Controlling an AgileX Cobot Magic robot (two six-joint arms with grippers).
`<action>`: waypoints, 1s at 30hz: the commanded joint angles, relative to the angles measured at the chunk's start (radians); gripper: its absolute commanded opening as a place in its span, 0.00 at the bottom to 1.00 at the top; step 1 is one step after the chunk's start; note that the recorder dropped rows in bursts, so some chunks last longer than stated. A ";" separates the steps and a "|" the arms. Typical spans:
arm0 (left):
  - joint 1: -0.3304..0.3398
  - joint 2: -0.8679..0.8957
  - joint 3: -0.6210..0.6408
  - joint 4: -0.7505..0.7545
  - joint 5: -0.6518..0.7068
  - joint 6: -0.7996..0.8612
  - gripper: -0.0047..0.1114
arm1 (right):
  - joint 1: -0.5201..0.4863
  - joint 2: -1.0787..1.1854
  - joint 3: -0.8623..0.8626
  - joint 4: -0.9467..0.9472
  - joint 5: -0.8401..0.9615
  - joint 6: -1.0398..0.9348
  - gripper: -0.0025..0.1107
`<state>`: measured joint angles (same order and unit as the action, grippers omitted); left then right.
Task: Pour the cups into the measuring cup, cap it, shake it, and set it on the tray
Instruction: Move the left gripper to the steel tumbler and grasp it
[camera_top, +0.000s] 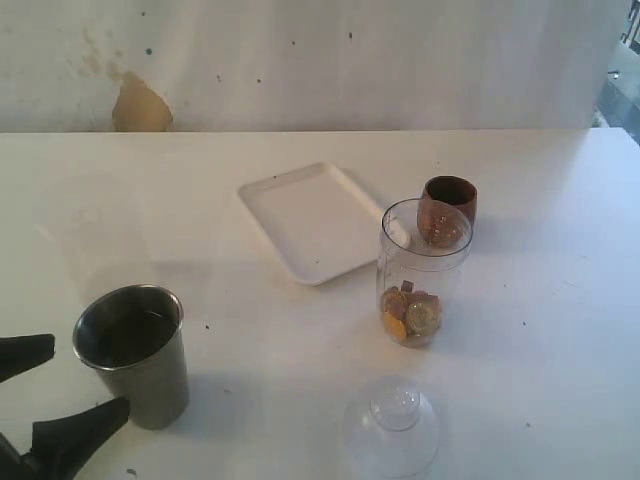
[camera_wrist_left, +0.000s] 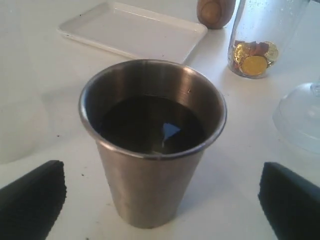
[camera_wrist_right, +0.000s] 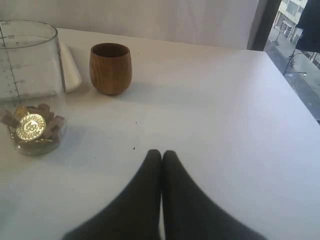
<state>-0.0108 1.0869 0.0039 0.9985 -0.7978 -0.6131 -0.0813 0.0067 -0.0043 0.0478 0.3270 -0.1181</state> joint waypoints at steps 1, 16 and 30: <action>-0.002 0.134 -0.004 -0.095 -0.099 0.136 0.92 | 0.004 -0.007 0.004 0.004 -0.010 0.002 0.02; -0.002 0.626 -0.116 -0.131 -0.368 0.448 0.92 | 0.004 -0.007 0.004 0.004 -0.010 0.002 0.02; -0.002 0.798 -0.237 -0.106 -0.423 0.487 0.92 | 0.004 -0.007 0.004 0.004 -0.010 0.002 0.02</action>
<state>-0.0108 1.8689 -0.2156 0.8914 -1.2053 -0.1310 -0.0813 0.0067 -0.0043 0.0478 0.3270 -0.1181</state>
